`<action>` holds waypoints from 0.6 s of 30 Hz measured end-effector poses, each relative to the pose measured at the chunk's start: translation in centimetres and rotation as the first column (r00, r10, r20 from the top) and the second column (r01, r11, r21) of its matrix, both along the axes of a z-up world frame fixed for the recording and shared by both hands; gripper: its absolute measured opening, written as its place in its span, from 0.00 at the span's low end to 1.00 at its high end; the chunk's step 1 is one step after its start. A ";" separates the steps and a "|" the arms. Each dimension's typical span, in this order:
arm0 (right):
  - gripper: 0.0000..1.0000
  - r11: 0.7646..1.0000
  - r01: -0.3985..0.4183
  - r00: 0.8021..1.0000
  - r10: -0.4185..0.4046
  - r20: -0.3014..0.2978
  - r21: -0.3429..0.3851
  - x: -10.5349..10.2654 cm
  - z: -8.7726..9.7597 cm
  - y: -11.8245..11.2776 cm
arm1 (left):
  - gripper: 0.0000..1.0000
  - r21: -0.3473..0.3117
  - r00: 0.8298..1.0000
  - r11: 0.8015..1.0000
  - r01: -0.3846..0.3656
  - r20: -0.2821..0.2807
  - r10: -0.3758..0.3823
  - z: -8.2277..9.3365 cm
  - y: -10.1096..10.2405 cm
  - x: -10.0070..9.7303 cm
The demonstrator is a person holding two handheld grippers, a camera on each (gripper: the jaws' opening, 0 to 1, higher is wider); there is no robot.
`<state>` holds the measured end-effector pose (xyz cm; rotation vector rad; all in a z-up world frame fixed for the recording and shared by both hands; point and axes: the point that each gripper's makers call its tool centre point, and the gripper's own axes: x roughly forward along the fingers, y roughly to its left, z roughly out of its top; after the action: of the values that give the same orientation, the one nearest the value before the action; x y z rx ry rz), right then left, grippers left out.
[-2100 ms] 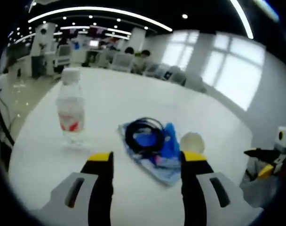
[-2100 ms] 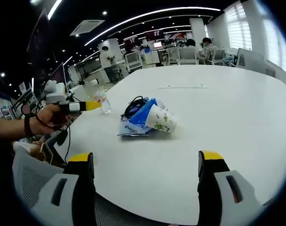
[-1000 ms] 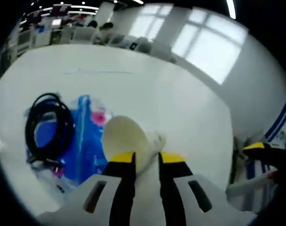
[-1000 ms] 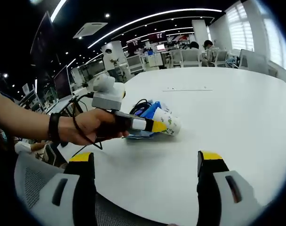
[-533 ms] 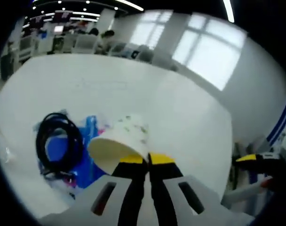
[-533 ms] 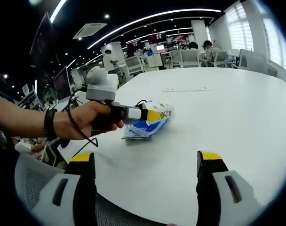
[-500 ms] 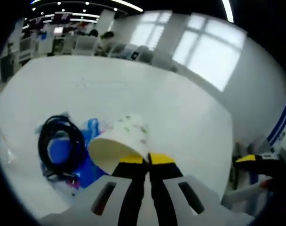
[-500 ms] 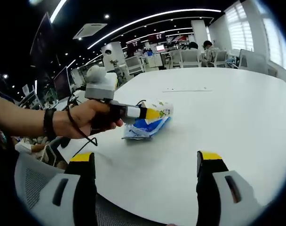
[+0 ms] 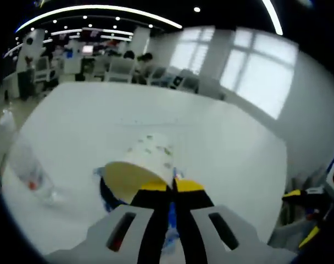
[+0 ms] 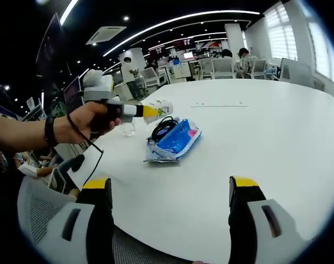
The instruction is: Arrange the tabletop items into an orderly group along one side of the table until the central work area is clear of visible clutter.
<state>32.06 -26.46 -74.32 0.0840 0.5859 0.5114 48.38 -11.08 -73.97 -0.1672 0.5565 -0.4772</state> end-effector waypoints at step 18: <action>0.88 1.000 0.000 1.000 0.000 0.002 -0.005 0.0 0.0 -0.1 | 0.00 0.181 0.994 0.977 -0.109 -0.009 0.112 -1.4 9.4 0.8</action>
<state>32.03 -26.59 -74.30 0.0784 0.5848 0.5097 49.15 -1.70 -75.37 -0.0293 0.6025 -0.3154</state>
